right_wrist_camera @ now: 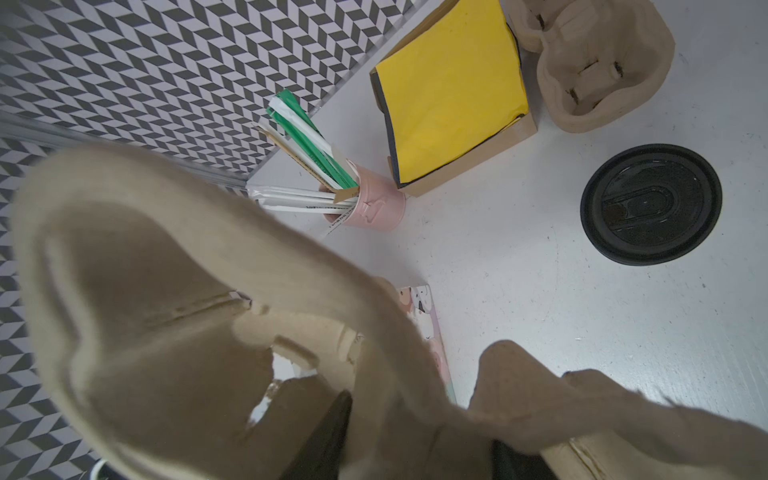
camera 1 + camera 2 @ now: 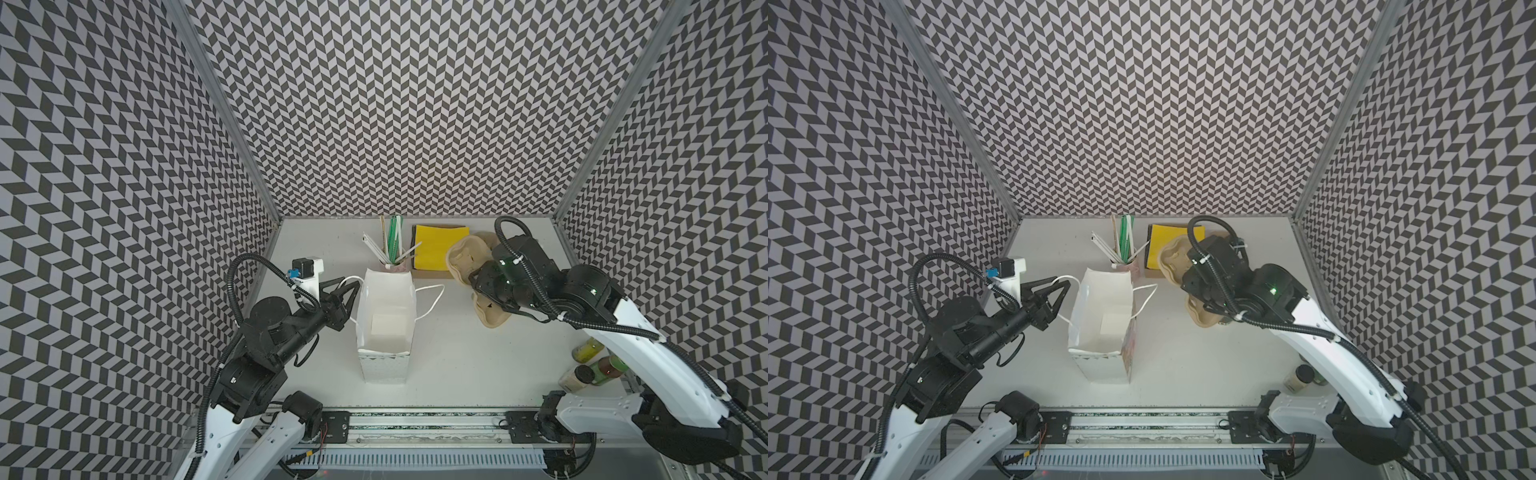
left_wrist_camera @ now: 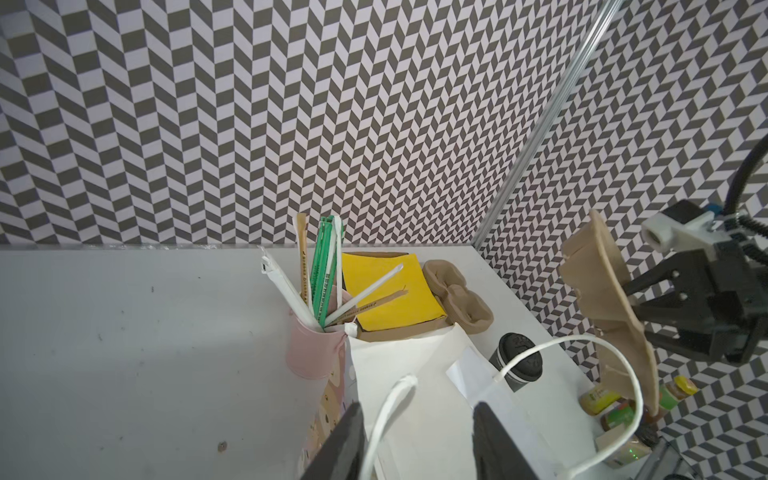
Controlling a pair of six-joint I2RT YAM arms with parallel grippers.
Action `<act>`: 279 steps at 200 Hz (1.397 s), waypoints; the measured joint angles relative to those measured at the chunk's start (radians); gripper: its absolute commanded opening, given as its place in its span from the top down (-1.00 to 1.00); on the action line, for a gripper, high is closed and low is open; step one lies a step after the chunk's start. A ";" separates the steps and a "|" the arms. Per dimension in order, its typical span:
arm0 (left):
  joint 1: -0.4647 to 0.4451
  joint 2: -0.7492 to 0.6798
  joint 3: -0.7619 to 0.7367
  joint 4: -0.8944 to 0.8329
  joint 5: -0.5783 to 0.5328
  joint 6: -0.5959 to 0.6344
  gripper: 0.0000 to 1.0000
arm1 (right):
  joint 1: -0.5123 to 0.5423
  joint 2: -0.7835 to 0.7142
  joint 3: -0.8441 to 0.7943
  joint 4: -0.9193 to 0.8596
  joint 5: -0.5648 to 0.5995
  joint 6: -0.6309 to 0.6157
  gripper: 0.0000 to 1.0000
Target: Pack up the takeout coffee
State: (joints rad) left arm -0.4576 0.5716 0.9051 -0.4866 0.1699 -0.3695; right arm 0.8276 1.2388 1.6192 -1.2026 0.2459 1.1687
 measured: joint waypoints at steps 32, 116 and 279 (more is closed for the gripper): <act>0.000 0.024 -0.021 0.002 0.031 -0.025 1.00 | 0.001 0.024 0.060 0.000 -0.024 -0.026 0.07; 0.000 -0.105 -0.153 0.149 -0.031 -0.433 1.00 | 0.018 0.117 0.214 0.006 -0.120 -0.063 0.06; -0.111 -0.148 -0.389 0.638 -0.328 -0.769 1.00 | 0.163 0.280 0.444 0.038 -0.189 -0.071 0.10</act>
State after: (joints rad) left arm -0.5682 0.4236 0.5163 0.1516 -0.1585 -1.1389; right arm 0.9905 1.5188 2.0636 -1.1645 0.0570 1.0981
